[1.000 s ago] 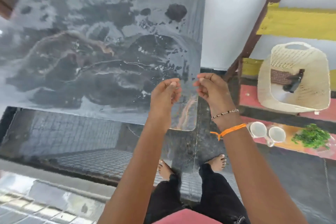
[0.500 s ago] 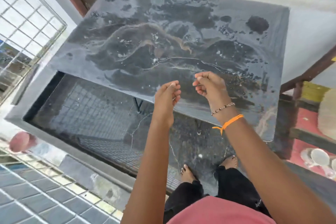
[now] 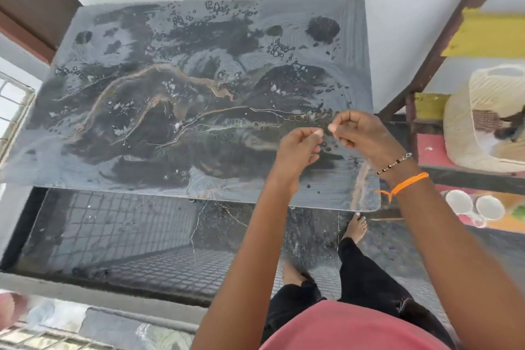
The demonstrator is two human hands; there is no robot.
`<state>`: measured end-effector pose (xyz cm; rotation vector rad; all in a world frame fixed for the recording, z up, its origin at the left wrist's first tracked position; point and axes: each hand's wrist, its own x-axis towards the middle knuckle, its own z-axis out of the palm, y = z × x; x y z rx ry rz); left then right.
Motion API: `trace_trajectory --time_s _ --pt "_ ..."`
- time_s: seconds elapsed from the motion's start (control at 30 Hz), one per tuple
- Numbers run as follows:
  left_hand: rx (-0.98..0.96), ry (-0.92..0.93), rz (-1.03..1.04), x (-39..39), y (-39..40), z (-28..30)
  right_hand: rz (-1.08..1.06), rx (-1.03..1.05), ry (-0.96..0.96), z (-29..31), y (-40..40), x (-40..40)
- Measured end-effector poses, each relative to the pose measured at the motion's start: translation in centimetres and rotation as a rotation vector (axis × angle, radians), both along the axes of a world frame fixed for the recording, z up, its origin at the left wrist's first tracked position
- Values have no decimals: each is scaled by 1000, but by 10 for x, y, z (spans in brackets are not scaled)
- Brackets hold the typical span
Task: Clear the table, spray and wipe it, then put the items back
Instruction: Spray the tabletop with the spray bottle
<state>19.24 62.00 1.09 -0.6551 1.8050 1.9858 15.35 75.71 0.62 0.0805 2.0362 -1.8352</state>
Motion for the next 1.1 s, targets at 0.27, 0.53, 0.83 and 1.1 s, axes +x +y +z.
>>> trace_trajectory --time_s 0.27,0.53,0.83,1.1 --pt "-71 -35 -346 -79 157 -22 -392 153 -60 -44 174 -44" --pt "-149 -148 -564 -134 302 -64 -854 363 -175 -100 329 -70" --pt "-269 -199 -654 -167 343 -91 -636 653 -356 -170 369 -106" --pt "-309 -203 -638 -173 334 -98 -658 820 -171 -165 362 -107"
